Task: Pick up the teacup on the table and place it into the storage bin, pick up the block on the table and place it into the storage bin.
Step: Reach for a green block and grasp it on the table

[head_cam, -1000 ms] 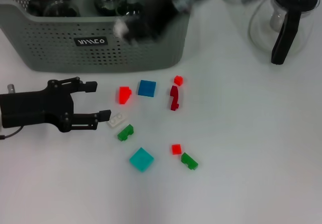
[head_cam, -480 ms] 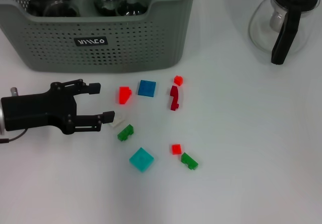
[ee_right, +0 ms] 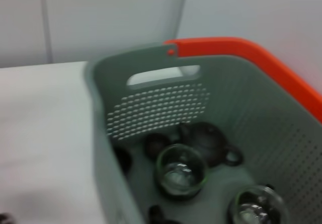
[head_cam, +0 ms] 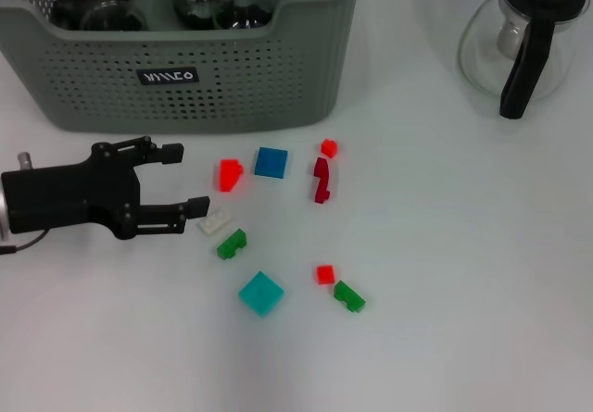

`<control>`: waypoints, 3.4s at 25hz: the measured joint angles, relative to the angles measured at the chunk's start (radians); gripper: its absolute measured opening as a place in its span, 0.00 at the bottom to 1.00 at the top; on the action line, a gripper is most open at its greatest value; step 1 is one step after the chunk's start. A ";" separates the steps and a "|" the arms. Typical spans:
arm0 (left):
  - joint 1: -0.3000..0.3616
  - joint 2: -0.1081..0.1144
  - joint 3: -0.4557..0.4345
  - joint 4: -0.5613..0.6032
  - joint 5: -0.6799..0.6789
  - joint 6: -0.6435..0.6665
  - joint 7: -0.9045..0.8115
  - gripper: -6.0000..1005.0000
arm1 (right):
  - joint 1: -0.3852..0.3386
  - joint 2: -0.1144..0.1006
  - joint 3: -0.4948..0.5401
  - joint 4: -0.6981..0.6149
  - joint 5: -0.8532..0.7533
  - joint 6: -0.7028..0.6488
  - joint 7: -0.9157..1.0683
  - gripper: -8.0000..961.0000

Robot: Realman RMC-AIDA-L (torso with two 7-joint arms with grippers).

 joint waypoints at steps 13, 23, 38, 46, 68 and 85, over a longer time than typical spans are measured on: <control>0.000 -0.011 0.002 0.024 0.001 -0.002 0.067 0.85 | -0.232 0.003 -0.061 -0.343 0.045 -0.542 0.209 0.98; -0.005 -0.014 0.001 0.025 0.001 -0.005 0.070 0.85 | -0.177 0.010 -0.295 -0.029 0.078 -0.506 0.251 0.98; -0.004 -0.025 0.000 0.018 -0.001 -0.027 0.069 0.84 | -0.143 0.015 -0.503 0.088 0.096 -0.311 0.294 0.98; -0.004 -0.026 -0.001 0.018 -0.001 -0.029 0.069 0.84 | -0.152 0.021 -0.608 0.091 0.110 -0.223 0.295 0.96; -0.005 -0.031 -0.001 0.015 -0.003 -0.052 0.069 0.84 | -0.151 0.023 -0.675 0.088 0.136 -0.164 0.341 0.74; -0.004 -0.029 -0.001 -0.001 -0.003 -0.058 0.076 0.84 | -0.153 0.023 -0.688 0.107 0.141 -0.143 0.345 0.63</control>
